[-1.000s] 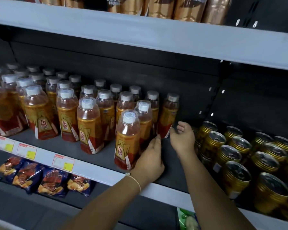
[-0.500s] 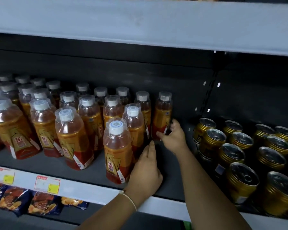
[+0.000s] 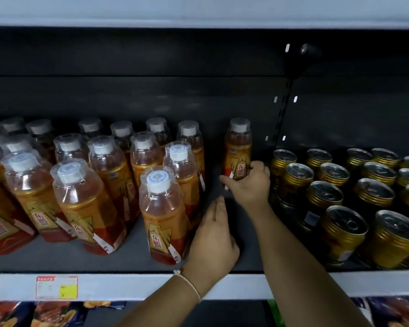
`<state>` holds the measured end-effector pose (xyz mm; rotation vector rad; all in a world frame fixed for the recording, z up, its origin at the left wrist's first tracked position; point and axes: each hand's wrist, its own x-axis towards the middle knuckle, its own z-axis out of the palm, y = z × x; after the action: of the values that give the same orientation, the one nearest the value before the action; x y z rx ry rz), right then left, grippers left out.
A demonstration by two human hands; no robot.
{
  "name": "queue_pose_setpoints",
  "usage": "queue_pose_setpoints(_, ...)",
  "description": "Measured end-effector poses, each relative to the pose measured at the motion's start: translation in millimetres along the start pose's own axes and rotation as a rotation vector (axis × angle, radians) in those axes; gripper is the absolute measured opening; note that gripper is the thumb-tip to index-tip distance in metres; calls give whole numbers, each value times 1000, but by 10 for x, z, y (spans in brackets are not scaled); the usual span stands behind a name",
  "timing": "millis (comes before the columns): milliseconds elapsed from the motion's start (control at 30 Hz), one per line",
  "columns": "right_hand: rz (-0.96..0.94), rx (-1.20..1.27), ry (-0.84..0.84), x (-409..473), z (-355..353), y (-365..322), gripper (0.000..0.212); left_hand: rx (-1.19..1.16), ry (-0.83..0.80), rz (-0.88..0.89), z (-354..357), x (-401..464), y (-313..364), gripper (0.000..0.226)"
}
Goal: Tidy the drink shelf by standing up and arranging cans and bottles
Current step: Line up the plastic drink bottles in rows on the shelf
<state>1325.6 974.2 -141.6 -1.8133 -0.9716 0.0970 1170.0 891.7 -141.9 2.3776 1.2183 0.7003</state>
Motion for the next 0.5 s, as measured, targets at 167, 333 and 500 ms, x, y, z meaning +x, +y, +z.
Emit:
queue_pose_setpoints(167,20,24,17,-7,26,15,90,22,26,-27,0,3,9,78)
queue_pose_setpoints(333,17,67,11,8,39,12,87,30,68,-68,-2,-5,24,78)
queue_pose_setpoints(500,29,74,35,13,38,-2,88,67,115,-99,27,-12,34,77)
